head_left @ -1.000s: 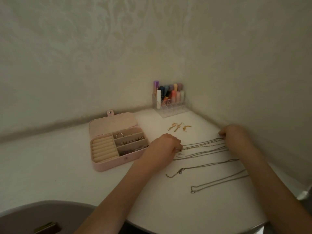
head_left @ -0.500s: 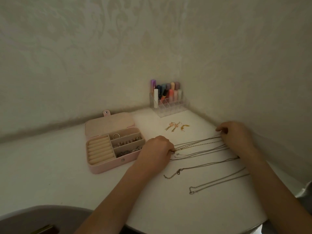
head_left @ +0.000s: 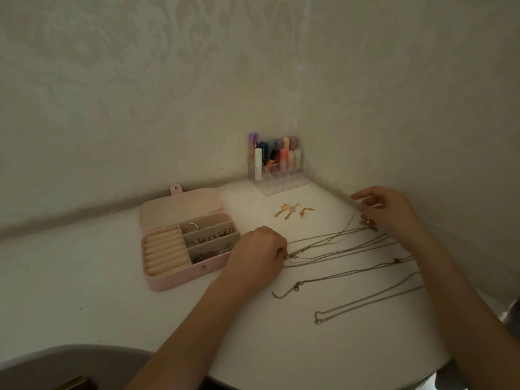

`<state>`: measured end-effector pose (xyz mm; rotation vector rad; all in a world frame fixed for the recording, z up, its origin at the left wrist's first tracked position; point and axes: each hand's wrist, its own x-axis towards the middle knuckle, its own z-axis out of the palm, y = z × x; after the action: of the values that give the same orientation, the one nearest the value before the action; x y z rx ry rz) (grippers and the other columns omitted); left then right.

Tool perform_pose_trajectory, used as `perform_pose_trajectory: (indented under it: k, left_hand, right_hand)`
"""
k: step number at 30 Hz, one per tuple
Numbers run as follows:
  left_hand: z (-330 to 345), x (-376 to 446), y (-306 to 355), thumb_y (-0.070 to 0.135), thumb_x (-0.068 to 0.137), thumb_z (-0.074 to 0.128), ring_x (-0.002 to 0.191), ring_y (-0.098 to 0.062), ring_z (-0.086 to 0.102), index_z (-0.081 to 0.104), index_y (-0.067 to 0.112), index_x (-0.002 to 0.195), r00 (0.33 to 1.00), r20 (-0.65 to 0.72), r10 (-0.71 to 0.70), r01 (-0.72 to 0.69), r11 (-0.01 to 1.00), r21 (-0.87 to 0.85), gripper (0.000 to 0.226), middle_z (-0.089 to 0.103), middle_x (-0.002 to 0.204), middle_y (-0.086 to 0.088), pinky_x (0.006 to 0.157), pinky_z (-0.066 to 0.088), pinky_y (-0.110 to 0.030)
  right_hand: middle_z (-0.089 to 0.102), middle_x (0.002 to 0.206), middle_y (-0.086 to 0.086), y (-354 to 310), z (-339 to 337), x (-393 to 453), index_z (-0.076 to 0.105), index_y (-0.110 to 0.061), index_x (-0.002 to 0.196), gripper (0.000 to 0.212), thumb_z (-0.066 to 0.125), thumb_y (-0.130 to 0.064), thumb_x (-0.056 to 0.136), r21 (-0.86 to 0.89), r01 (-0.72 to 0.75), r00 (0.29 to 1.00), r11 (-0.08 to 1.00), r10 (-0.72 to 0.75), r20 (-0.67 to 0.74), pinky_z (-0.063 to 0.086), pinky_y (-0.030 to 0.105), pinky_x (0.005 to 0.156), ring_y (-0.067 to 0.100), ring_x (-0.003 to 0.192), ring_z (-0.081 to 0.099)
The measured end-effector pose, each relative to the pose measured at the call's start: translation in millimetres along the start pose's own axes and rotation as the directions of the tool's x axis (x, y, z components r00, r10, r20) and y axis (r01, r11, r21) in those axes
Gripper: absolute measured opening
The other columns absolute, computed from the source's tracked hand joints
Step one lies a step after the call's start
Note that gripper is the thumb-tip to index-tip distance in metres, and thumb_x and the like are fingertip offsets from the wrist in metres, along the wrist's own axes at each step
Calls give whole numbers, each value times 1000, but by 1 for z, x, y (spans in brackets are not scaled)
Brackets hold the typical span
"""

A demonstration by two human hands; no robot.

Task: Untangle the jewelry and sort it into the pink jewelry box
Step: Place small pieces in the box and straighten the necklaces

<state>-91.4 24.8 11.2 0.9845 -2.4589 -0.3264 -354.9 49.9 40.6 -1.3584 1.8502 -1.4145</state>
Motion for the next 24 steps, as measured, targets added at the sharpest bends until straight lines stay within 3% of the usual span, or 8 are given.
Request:
perform_pose_trajectory:
  k: [3, 6, 8, 11, 14, 16, 20, 24]
  left_hand:
    - [-1, 3, 4, 5, 88, 47, 109, -15, 54, 68, 15, 101, 999, 0, -40, 40, 999, -37, 26, 66, 112, -1, 94, 44, -34]
    - [-3, 14, 15, 11, 91, 53, 115, -8, 50, 51, 21, 128, 991, -68, -113, 87, 949, -302, 38, 58, 127, 4, 100, 39, -24]
    - [-5, 25, 24, 18, 91, 59, 119, -9, 49, 39, 22, 137, 985, -35, -172, 132, 858, -496, 51, 55, 134, 3, 100, 36, -19]
    - [-6, 38, 34, 26, 90, 62, 122, -11, 51, 29, 21, 144, 966, 150, -208, 250, 632, -733, 63, 55, 134, 2, 103, 39, -27]
    - [-10, 37, 34, 20, 95, 55, 89, -10, 67, 37, 11, 138, 966, 191, -176, 256, 525, -812, 47, 70, 99, 1, 94, 48, -30]
    - [-16, 28, 29, 12, 97, 49, 64, -5, 59, 44, 8, 133, 968, 164, -192, 242, 521, -818, 37, 67, 83, 0, 78, 53, -25]
    - [-38, 3, 5, 5, 96, 48, 59, -5, 52, 61, 16, 115, 959, 64, -275, 235, 652, -721, 25, 70, 80, 6, 61, 49, -18]
    - [-65, -23, -18, 6, 94, 52, 62, -10, 58, 69, 9, 101, 907, 13, -420, 294, 611, -735, 18, 70, 75, 4, 60, 48, -17]
  right_hand:
    - [55, 82, 12, -12, 1, -7, 65, -4, 99, 17, 57, 6, 89, 79, 13, 999, 997, -17, 50, 51, 14, 51, 19, 63, 56]
    - [65, 82, 11, -34, 8, -14, 68, -8, 99, 18, 64, 3, 85, 206, 39, 986, 978, -71, 151, 55, 18, 65, 16, 68, 64]
    - [68, 84, 12, -49, 17, -16, 69, -12, 97, 20, 66, 2, 83, 293, 38, 969, 955, -107, 223, 55, 21, 70, 15, 72, 66]
    - [68, 82, 9, -69, 31, -17, 69, -13, 98, 22, 67, 2, 81, 372, 43, 945, 927, -159, 286, 56, 26, 75, 17, 74, 66]
    - [66, 82, 9, -85, 38, -14, 67, -5, 103, 24, 66, 4, 81, 410, 64, 942, 910, -191, 275, 57, 28, 79, 17, 73, 64]
    - [67, 80, 7, -90, 39, -9, 67, -4, 101, 23, 67, 5, 80, 407, 94, 952, 909, -201, 229, 57, 27, 78, 16, 73, 64]
    - [67, 78, 3, -91, 49, 3, 69, -11, 92, 20, 68, 5, 80, 168, 230, 955, 959, -256, 151, 55, 19, 67, 9, 68, 63]
    - [67, 83, 6, -91, 68, 15, 68, -21, 82, 25, 68, 3, 81, 20, 280, 951, 960, -281, 127, 56, 18, 62, 12, 72, 62]
